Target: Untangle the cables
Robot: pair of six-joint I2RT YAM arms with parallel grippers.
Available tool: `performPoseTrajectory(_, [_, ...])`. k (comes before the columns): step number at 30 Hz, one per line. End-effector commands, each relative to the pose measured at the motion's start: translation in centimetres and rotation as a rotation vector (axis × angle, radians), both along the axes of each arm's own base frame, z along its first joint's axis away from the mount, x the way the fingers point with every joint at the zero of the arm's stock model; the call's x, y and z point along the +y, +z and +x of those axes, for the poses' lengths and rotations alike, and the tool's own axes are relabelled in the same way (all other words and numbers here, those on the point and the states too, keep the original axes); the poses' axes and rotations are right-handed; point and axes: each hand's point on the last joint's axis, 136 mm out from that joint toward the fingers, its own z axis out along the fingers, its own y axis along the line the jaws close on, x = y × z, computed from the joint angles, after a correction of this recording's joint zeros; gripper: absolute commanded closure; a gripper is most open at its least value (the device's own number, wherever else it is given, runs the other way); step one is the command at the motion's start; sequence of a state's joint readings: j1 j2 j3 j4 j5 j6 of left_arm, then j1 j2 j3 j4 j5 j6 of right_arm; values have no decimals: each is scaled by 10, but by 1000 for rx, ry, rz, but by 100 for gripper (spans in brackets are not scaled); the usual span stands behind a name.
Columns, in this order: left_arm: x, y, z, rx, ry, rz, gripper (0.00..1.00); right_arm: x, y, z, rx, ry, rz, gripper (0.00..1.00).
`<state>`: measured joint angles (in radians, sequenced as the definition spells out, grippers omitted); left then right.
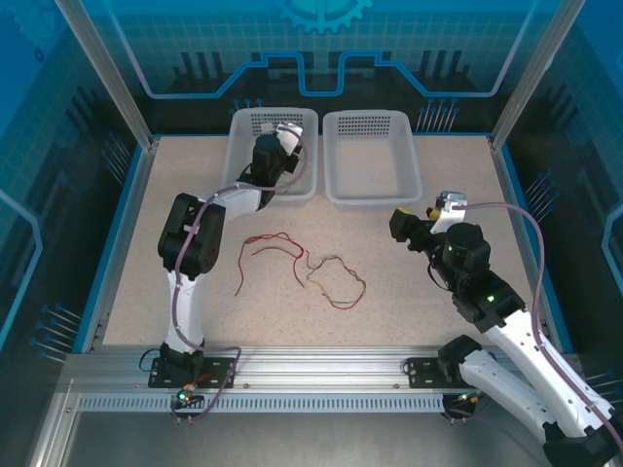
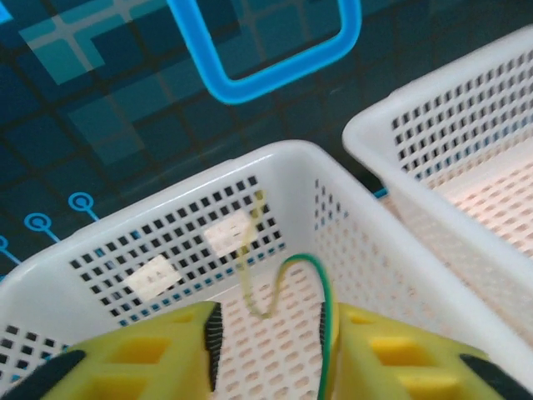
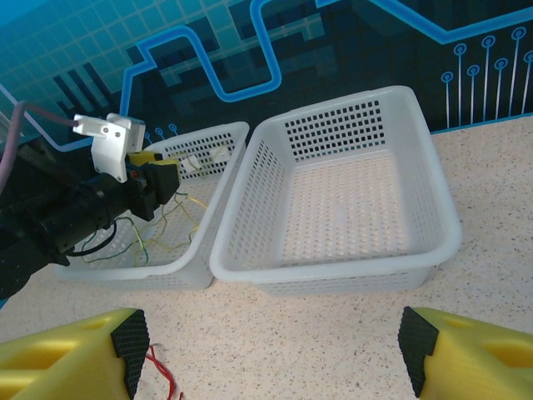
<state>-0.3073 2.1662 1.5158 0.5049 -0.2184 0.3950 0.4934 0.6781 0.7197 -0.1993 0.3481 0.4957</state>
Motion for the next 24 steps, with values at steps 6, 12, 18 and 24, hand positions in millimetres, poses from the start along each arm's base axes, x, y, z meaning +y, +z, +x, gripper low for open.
performPoseTrajectory(6, [8, 43, -3, -46, 142, 199, 16, -11, 12, -3, -31, -25, -24, 18])
performPoseTrajectory(12, [-12, 116, -49, -69, 98, 94, 13, -9, 13, -3, -34, -9, -38, 18])
performPoseTrajectory(18, [-8, 172, -131, 0, 20, -219, 9, 33, 12, -1, -72, 226, -86, 17])
performPoseTrajectory(24, [-32, 140, -234, 140, -136, -412, 13, 107, -27, 5, 54, 635, -134, 15])
